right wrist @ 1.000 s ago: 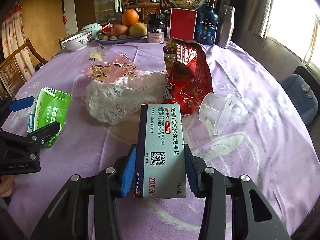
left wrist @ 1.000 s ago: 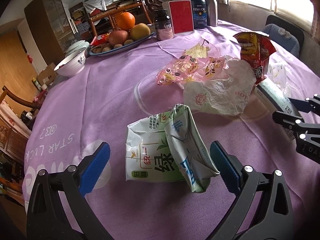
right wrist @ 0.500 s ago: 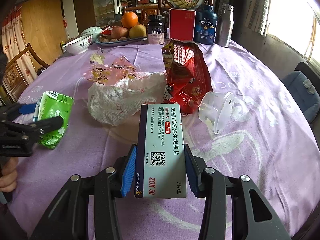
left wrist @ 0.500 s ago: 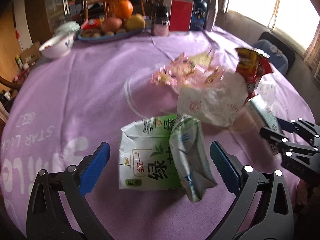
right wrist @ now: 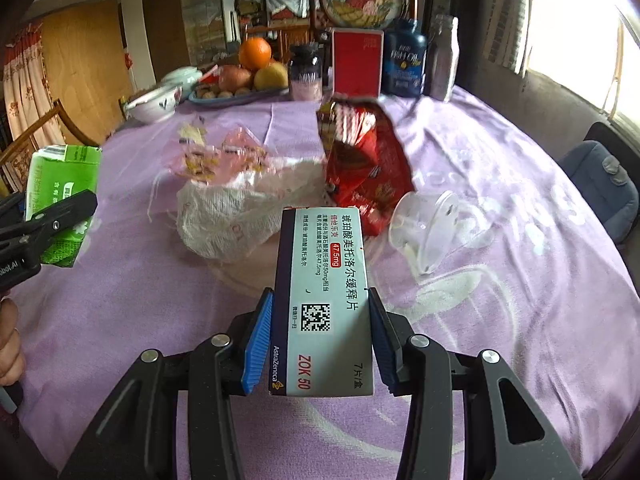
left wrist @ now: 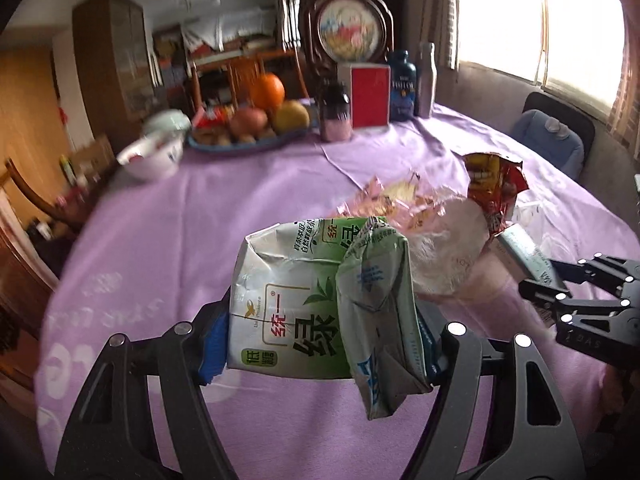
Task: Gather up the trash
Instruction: 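Hold the carton in the left tool while the right tool grasps the white medicine box, then carry carton and box to the red wastebasket and open both tools to drop them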
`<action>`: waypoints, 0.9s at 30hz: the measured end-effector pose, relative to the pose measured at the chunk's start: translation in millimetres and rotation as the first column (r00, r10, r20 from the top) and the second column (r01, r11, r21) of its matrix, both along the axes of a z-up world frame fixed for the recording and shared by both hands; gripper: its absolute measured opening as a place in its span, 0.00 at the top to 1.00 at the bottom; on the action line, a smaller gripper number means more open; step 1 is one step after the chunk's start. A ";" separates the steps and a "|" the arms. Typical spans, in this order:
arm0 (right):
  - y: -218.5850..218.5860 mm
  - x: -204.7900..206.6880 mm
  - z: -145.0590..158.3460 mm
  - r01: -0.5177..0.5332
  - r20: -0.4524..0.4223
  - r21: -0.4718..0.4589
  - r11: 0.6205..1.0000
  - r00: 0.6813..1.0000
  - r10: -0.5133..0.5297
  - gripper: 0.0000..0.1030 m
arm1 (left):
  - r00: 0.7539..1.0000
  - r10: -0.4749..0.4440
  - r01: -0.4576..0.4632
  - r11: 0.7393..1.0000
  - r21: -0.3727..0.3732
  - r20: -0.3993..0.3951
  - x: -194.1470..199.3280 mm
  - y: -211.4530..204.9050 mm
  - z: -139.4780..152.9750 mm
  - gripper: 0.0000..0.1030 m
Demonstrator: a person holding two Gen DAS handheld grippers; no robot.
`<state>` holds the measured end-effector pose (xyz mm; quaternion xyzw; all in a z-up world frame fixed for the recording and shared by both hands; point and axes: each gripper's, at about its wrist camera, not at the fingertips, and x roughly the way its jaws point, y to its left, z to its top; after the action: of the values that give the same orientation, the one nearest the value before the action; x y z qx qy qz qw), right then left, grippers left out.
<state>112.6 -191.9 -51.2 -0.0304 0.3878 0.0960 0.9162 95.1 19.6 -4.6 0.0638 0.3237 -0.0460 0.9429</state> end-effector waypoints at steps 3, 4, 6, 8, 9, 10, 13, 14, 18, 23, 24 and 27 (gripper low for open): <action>-1.1 -15.4 4.1 -0.010 0.025 0.027 1.000 1.000 0.009 0.56 | 0.999 0.012 -0.013 1.000 0.018 0.034 -7.3 -4.2 3.6 0.31; -0.7 -23.0 4.9 -0.017 0.026 0.032 0.999 1.000 0.016 0.56 | 0.999 0.018 -0.019 1.000 0.019 0.046 -12.5 -6.4 5.8 0.31; -0.7 -37.2 7.6 -0.022 0.040 0.015 1.000 0.999 0.021 0.56 | 0.997 0.029 -0.029 1.000 0.008 0.071 -22.6 -10.0 8.8 0.31; -5.2 -53.3 12.0 -0.017 0.056 0.008 1.000 0.998 0.017 0.56 | 0.996 0.030 -0.029 0.999 -0.017 0.082 -34.0 -15.5 10.9 0.31; -9.7 -62.1 15.1 -0.013 0.062 0.016 1.000 0.998 0.012 0.56 | 0.996 0.033 -0.031 0.999 -0.026 0.083 -38.0 -17.5 11.5 0.31; -13.5 -67.8 17.2 -0.008 0.067 0.024 1.000 0.998 0.006 0.56 | 0.996 0.035 -0.032 0.999 -0.035 0.085 -42.0 -21.7 12.5 0.31; -27.0 -86.8 25.5 0.012 0.089 0.041 0.999 0.996 -0.016 0.56 | 0.996 0.029 -0.024 0.998 -0.058 0.086 -52.4 -30.9 14.8 0.31; -32.0 -94.0 28.1 0.021 0.099 0.046 0.999 0.995 -0.026 0.56 | 0.996 0.026 -0.020 0.998 -0.064 0.086 -54.6 -33.8 15.4 0.31; -50.2 -119.9 35.8 0.047 0.130 0.065 0.997 0.990 -0.055 0.56 | 0.996 0.006 -0.001 0.998 -0.056 0.094 -68.4 -48.6 18.2 0.31; -70.0 -144.0 41.5 0.077 0.156 0.080 0.994 0.984 -0.088 0.56 | 0.991 -0.026 0.030 0.999 -0.029 0.132 -90.2 -70.3 27.7 0.31; -74.6 -148.6 42.6 0.084 0.161 0.083 0.993 0.982 -0.096 0.56 | 0.990 -0.034 0.038 0.999 -0.026 0.140 -94.0 -74.8 30.1 0.31; -89.9 -162.6 45.5 0.109 0.173 0.095 0.989 0.977 -0.124 0.56 | 0.986 -0.058 0.062 0.998 -0.019 0.157 -104.1 -87.3 36.3 0.31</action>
<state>-49.9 -281.8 -5.7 0.0229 0.3009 0.0552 0.9518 -9.0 -67.7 31.7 0.0656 0.2464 -0.0729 0.9642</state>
